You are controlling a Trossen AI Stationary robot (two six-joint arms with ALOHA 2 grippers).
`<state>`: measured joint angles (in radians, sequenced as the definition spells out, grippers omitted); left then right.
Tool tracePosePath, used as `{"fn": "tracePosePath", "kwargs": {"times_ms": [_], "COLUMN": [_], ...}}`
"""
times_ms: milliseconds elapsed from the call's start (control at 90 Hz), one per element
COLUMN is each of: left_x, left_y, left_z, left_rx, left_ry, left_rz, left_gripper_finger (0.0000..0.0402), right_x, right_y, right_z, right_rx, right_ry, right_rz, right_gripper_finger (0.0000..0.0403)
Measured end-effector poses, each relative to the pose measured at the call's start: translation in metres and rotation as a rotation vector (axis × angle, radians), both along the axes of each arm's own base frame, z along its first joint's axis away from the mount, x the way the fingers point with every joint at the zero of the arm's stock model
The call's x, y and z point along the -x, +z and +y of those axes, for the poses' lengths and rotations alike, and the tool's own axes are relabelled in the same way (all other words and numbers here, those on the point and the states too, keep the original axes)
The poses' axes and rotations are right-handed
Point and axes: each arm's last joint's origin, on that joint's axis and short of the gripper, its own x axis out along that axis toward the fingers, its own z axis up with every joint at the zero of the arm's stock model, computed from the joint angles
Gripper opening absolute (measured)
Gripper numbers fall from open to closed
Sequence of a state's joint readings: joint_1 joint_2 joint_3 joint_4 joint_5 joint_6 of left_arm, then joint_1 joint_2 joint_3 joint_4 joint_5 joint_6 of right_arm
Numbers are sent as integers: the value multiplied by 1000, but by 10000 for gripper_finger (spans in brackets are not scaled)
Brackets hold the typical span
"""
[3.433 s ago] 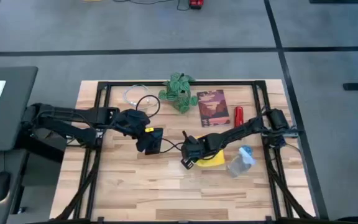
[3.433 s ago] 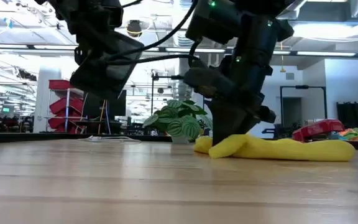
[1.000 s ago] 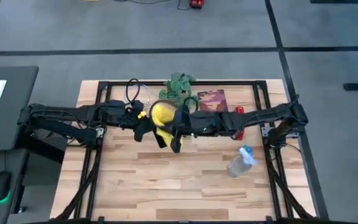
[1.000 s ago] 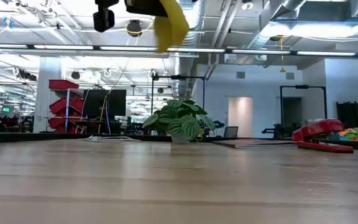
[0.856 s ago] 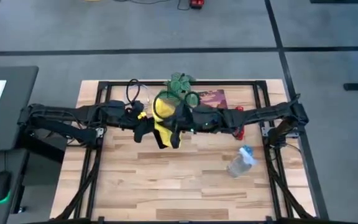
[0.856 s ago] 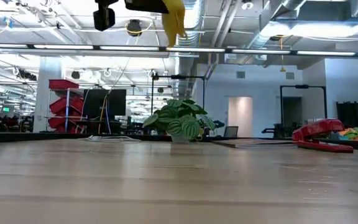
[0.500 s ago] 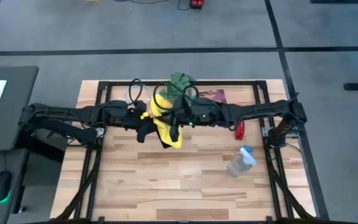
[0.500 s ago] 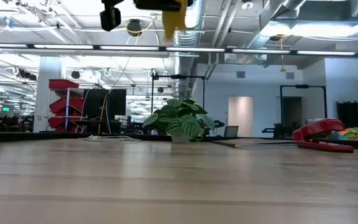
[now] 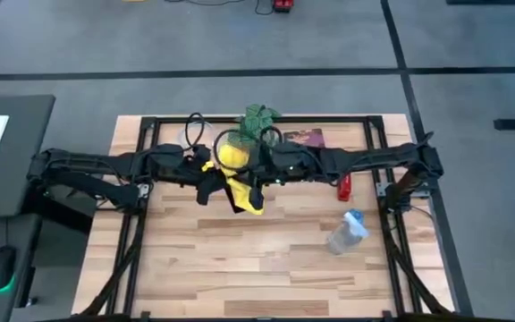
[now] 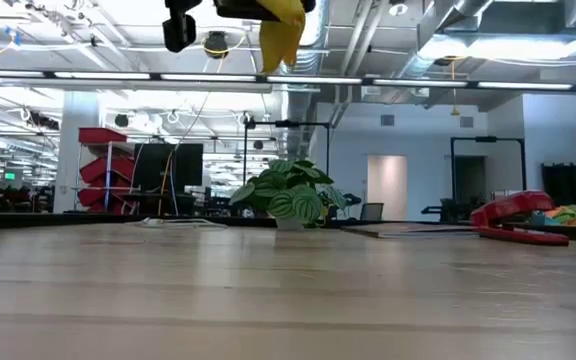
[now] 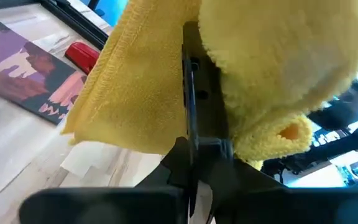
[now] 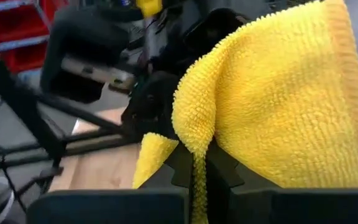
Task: Apply microfiber cloth
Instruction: Wipe the front of the cellphone with the yellow microfiber cloth
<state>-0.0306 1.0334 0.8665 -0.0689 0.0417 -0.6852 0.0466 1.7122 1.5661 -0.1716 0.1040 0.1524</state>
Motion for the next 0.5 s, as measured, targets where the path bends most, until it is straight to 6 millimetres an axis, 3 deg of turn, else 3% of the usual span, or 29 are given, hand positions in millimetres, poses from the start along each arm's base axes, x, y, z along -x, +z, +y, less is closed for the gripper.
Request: {"fn": "tracePosePath", "kwargs": {"times_ms": [344,500], "left_x": [-17,-16], "left_y": [-21,-27], "left_z": [-13,-13], "left_rx": [-2,-14], "left_ry": [-27,-43], "left_rz": [118,177], "left_gripper_finger": [11,11], "right_x": [-12,-23], "right_y": [-13,-29], "right_z": [5,8], "right_rx": [-53,-92], "right_ry": [36,25], "right_rz": [-7,13], "right_gripper_finger": [0,0]}}
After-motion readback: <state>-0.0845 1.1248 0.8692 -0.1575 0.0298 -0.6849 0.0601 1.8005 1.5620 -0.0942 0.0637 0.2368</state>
